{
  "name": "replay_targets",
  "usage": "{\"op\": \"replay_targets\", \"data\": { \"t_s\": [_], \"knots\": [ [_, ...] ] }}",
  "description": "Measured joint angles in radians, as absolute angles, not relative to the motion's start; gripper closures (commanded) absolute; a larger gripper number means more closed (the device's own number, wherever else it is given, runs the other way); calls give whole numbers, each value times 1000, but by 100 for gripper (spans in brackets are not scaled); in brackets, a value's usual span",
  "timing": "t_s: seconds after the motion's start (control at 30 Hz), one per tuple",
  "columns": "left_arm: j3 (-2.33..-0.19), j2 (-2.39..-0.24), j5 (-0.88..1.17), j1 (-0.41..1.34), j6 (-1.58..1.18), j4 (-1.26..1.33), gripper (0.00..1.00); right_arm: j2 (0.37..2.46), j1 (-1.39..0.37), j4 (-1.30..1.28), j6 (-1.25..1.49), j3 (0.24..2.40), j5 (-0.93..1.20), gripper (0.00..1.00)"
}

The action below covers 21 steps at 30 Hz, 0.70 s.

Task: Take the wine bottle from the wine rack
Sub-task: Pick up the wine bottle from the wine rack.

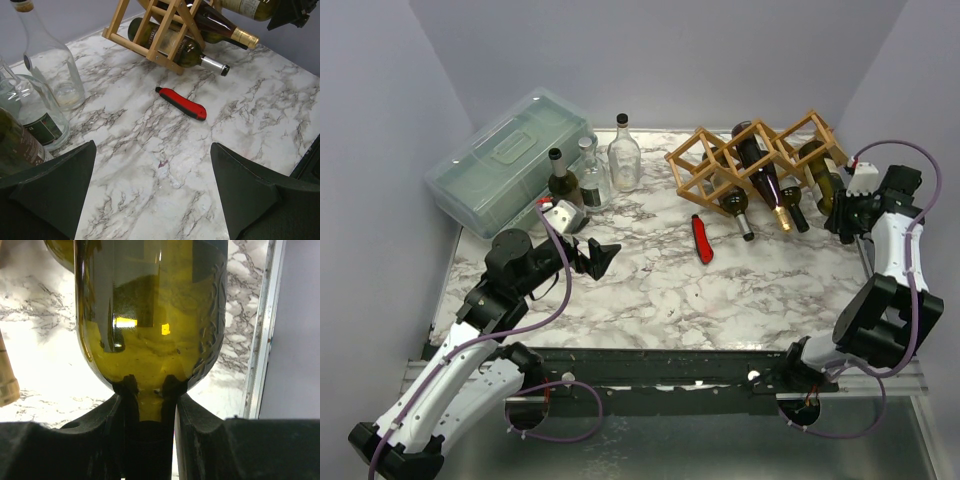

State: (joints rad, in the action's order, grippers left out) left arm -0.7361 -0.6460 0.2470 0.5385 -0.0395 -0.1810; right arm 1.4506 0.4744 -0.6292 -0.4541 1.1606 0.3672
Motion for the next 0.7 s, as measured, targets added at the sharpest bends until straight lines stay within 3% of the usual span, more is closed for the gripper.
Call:
{"op": "replay_targets", "data": {
  "t_s": [0.7],
  "knots": [
    [-733,-624,247,538,-39,-181,1,1180,499,-734,-446,1007,292,100]
  ]
}}
